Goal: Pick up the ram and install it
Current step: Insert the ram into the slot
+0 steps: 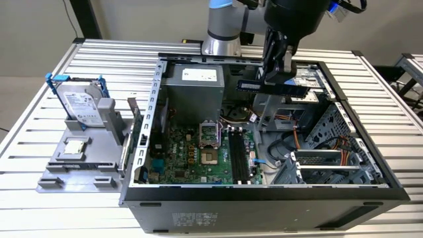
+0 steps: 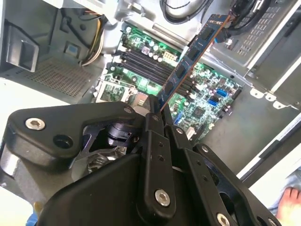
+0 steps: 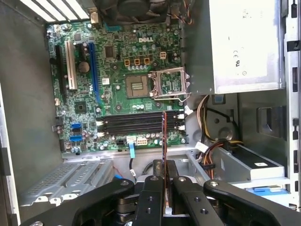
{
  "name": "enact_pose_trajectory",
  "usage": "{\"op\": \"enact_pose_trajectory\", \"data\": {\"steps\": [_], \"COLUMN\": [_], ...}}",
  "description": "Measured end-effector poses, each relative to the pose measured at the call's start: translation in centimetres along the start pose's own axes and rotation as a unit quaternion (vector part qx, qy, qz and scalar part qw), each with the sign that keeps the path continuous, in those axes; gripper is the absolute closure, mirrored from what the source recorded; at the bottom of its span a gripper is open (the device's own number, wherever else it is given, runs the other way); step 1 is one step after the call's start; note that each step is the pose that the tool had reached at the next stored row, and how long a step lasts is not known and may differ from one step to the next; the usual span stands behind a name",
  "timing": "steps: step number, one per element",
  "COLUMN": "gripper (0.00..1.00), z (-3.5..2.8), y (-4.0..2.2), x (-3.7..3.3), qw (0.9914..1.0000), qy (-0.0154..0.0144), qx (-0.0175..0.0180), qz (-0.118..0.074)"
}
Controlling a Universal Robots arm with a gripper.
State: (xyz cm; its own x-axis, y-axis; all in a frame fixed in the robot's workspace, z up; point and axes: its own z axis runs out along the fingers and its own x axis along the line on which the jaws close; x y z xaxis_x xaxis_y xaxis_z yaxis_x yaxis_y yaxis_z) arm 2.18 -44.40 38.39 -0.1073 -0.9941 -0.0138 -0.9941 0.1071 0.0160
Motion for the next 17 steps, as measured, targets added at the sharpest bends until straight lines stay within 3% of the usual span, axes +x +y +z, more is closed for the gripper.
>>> {"op": "enact_pose_trajectory", "data": {"steps": [17], "gripper": [1.00], "z": [0.00], "y": [0.01], "x": [0.00], "qw": [0.99999], "qy": [0.0027], "qx": [-0.0027], "qz": [-0.001]}}
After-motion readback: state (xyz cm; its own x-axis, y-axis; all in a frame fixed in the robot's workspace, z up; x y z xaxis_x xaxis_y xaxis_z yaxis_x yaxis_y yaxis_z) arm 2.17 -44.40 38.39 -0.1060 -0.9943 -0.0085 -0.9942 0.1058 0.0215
